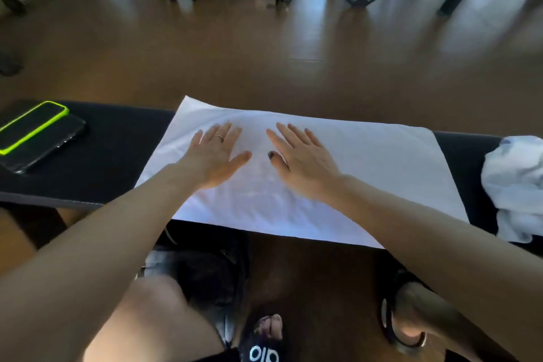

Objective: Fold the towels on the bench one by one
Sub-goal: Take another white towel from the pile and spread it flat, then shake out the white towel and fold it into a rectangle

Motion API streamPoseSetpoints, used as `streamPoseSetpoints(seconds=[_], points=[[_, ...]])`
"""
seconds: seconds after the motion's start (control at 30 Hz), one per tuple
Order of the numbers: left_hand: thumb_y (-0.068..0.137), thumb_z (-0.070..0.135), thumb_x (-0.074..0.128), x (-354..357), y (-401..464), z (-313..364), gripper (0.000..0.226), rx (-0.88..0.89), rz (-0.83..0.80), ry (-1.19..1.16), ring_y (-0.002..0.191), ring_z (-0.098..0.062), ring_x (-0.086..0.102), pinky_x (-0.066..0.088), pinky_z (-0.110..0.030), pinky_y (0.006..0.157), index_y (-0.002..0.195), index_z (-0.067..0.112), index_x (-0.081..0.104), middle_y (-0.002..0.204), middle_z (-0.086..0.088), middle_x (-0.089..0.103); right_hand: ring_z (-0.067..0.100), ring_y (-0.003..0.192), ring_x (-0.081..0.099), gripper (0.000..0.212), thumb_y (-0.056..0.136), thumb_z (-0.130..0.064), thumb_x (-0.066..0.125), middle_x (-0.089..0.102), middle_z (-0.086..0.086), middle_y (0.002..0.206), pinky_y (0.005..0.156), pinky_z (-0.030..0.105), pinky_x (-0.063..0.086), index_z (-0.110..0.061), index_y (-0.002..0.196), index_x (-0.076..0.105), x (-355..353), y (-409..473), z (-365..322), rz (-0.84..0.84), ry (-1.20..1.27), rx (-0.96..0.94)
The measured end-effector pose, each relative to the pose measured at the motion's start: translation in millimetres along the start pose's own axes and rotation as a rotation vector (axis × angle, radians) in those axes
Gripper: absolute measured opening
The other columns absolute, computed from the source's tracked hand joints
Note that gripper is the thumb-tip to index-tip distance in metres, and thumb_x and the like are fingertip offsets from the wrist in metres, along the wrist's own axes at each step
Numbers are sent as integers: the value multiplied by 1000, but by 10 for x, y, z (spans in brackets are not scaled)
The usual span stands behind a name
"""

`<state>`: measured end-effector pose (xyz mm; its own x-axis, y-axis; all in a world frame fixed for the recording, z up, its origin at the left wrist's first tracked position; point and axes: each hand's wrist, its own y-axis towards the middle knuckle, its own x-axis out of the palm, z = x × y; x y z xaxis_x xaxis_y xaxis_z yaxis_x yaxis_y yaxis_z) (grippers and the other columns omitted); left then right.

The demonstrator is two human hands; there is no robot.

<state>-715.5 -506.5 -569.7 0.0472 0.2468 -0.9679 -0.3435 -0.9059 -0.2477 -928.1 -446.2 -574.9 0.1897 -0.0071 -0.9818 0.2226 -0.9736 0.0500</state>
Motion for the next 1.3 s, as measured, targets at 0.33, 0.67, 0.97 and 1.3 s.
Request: streamPoseSetpoints(seconds=[0.33,0.67,0.97,1.3], points=[[105,57,13,-54,701,-676,53,-158,-5,-97,156,-11,-5,-2,-53,123,158,49,12,169,18,6,24,155,-5,61,105,-48,14,-1,4,169,124,46,-4,-26,161,8,348,525,-128,-118,-36,68],[105,54,19,-236,940,-367,56,-121,196,46,153,-28,12,-1,-48,124,150,27,39,157,-9,38,22,154,4,56,105,-45,23,9,4,168,124,42,1,-27,158,19,264,593,-94,-100,40,56],[104,53,16,31,877,47,58,-6,54,-53,155,-19,8,-1,-44,125,159,35,20,164,1,25,24,145,32,51,105,-41,19,43,5,153,121,43,17,-28,151,39,-108,129,1489,-102,10,539],[103,59,21,-17,511,1484,66,329,99,-12,157,-22,-3,-4,-47,125,161,34,3,170,-2,4,25,141,37,48,105,-37,19,50,7,147,122,48,10,-24,143,46,-293,-54,1959,-64,-1,556]])
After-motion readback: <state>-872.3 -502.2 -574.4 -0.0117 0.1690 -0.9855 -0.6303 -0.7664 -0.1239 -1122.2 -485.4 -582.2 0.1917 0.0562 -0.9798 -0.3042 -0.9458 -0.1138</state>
